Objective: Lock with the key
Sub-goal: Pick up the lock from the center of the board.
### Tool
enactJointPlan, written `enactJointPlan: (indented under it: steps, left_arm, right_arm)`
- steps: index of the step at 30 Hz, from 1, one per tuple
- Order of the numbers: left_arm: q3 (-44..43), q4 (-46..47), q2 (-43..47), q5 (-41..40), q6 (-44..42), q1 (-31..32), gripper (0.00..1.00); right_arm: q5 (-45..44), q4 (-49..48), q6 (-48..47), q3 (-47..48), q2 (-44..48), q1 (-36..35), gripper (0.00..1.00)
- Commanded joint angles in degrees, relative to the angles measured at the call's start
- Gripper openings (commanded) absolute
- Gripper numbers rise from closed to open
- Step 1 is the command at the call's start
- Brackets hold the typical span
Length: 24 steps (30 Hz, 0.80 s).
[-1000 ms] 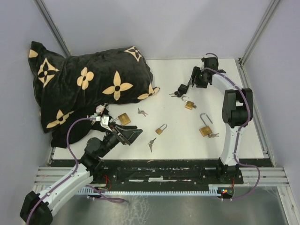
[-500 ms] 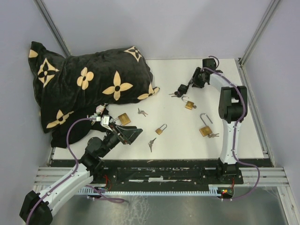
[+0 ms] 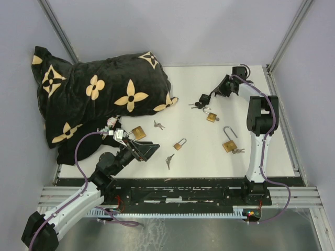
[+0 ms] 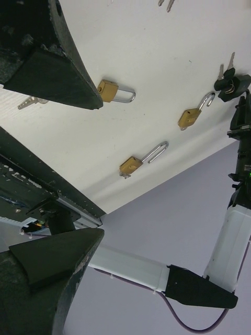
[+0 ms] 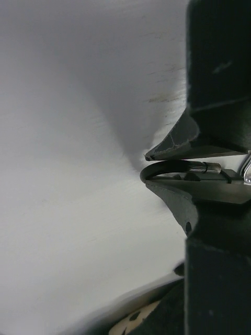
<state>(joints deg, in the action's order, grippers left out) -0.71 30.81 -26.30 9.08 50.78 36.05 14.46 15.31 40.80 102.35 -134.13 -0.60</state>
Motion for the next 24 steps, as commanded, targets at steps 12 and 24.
enactJointPlan:
  steps: [12, 24]
  left_arm:
    - [-0.3, 2.2, -0.7, 0.1, 1.5, -0.2, 1.0]
    - [-1.3, 5.7, 1.1, 2.7, 1.6, -0.2, 1.0]
  right_arm:
    - [14.4, -15.1, 9.1, -4.6, 3.6, 2.2, 0.01]
    - [21.7, -23.0, 7.5, -9.2, 19.1, 2.1, 0.02]
